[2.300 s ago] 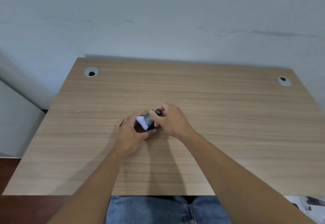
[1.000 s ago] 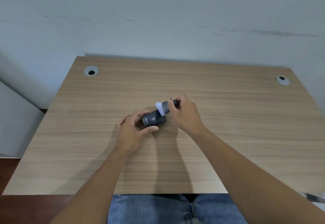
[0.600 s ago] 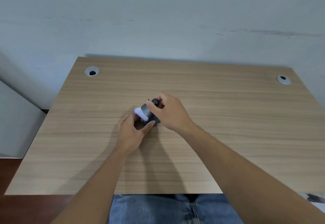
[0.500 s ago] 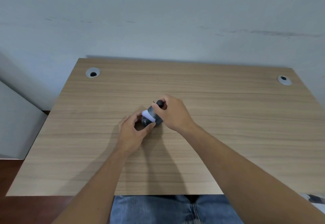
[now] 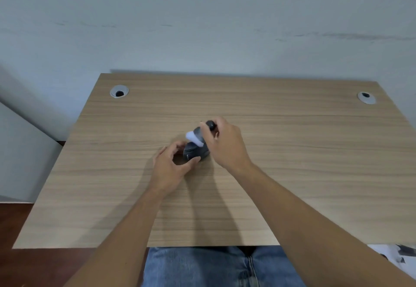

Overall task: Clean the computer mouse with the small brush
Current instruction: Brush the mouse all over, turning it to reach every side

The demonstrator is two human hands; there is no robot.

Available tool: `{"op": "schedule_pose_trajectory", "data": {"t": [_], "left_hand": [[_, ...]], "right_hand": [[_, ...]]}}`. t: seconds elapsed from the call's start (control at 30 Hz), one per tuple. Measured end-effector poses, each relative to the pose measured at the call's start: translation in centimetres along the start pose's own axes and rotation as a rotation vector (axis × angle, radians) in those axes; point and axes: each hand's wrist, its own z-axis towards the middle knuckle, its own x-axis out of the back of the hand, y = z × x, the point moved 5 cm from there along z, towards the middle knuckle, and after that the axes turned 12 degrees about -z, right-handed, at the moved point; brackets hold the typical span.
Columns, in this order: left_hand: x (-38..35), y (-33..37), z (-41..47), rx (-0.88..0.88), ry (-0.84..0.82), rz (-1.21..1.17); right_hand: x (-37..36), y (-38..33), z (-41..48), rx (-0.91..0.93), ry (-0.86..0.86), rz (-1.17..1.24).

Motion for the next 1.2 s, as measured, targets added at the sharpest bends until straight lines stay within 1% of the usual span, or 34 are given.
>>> {"op": "schedule_pose_trajectory", "data": {"t": [0.1,0.17,0.27,0.37,0.43,0.5,0.57,0.63,0.7,0.87,0.93,1.0,1.1,1.2], "left_hand": [[0.1,0.7,-0.1,-0.050,0.027,-0.054],[0.1,0.9,-0.2,-0.064,0.024,-0.076],[0.1,0.8,-0.4,-0.008,0.025,-0.032],[0.0,0.6,-0.4,0.002,0.026,-0.030],[0.0,0.7,-0.4,0.007,0.015,-0.038],[0.0,0.8,-0.3,0.002,0.020,-0.033],[0.0,1.0,-0.3,-0.020,0.037,-0.041],[-0.1,1.3,-0.3,-0.051,0.044,-0.035],[0.0,1.2,-0.3,-0.054,0.036,-0.053],[-0.1,1.1,-0.4,0.000,0.016,-0.090],[-0.3,1.1,-0.5,0.010,0.013,-0.156],[-0.3,1.4,-0.7,0.011,0.009,-0.200],[-0.2,1.8,-0.8,-0.015,0.002,-0.173],[0.0,2.0,-0.6,-0.041,-0.031,-0.115]], "right_hand": [[-1.8,-1.4,-0.7,0.149,-0.119,-0.052],[-1.9,-0.8,-0.6,0.127,-0.096,-0.069],[-0.7,0.4,0.6,0.032,-0.006,-0.102],[0.3,1.2,1.6,-0.014,0.008,-0.151],[0.3,0.9,1.6,0.002,0.000,-0.149],[-0.2,0.1,1.1,0.059,-0.029,-0.122],[-1.4,-0.9,0.1,0.111,-0.098,-0.086],[-2.4,-1.3,-0.6,0.124,-0.146,-0.056],[-2.5,-0.7,-0.5,0.086,-0.125,-0.055],[0.1,2.4,1.1,-0.129,0.020,-0.157],[1.0,3.7,1.5,-0.190,0.048,-0.189],[1.3,4.7,1.4,-0.200,0.054,-0.156],[1.0,4.9,0.5,-0.178,0.056,-0.062],[0.2,4.3,-0.2,-0.165,0.006,-0.014]]}}
